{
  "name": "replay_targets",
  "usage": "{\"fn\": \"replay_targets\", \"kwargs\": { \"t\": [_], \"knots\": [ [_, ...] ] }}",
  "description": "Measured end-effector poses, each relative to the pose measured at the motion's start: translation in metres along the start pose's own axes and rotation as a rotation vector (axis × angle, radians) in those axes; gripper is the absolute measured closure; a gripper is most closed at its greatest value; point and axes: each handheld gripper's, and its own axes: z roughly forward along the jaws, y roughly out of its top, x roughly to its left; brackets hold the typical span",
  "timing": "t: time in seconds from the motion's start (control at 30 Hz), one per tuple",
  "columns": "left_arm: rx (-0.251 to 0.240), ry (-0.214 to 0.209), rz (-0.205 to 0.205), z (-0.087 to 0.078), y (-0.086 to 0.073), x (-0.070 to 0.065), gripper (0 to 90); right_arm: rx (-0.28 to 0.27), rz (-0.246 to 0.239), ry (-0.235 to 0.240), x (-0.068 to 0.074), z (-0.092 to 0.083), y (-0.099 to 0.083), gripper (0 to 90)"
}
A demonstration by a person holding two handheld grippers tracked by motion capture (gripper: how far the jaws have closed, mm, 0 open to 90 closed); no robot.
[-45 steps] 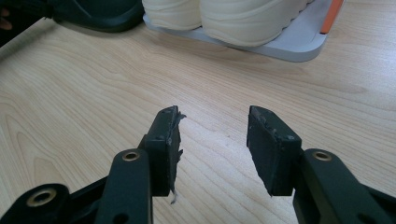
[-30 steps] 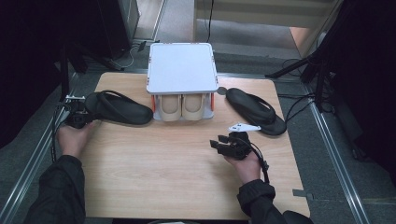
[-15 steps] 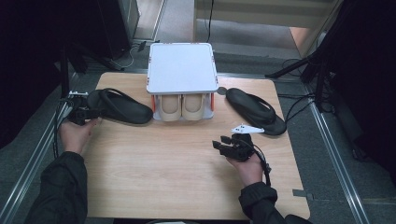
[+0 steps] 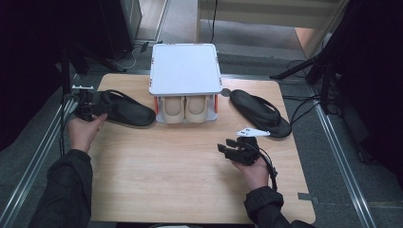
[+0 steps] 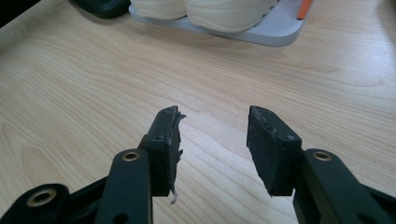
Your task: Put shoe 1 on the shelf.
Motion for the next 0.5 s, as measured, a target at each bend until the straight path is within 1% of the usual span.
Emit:
{"fn": "replay_targets", "kwargs": {
  "t": [0.03,0.1,0.17,0.23,0.3,0.33,0.43,0.47,0.5],
  "knots": [
    [0.003,0.005,0.002,0.002,0.001,-0.001,29.2,0.001,0.002,-0.002,0.0,0.0,0.0,54.4],
    [0.004,0.0,0.004,0.005,0.002,-0.003,28.1,-0.007,0.008,-0.005,0.0,-0.001,-0.002,54.4],
    [-0.001,-0.008,-0.012,0.009,0.002,-0.003,27.4,-0.005,0.004,-0.008,-0.001,-0.002,-0.003,54.4],
    [0.012,0.001,-0.033,0.013,0.002,-0.001,24.9,-0.006,0.008,-0.009,-0.001,-0.003,-0.004,54.4],
    [0.017,0.007,-0.046,0.018,0.001,0.002,24.5,-0.011,0.008,-0.012,-0.001,-0.005,-0.004,54.4],
    [0.02,0.013,-0.045,0.019,0.0,0.003,24.5,-0.009,0.012,-0.014,-0.002,-0.006,-0.005,54.4],
    [0.0,0.042,-0.028,0.023,0.0,-0.001,24.8,-0.014,0.013,-0.019,-0.003,-0.007,-0.006,54.4],
    [-0.001,0.05,-0.024,0.024,0.0,-0.002,24.8,-0.013,0.015,-0.02,-0.003,-0.007,-0.006,54.4],
    [0.011,0.056,-0.02,0.025,0.001,-0.002,24.8,-0.014,0.017,-0.021,-0.003,-0.008,-0.006,54.4]
  ]
}}
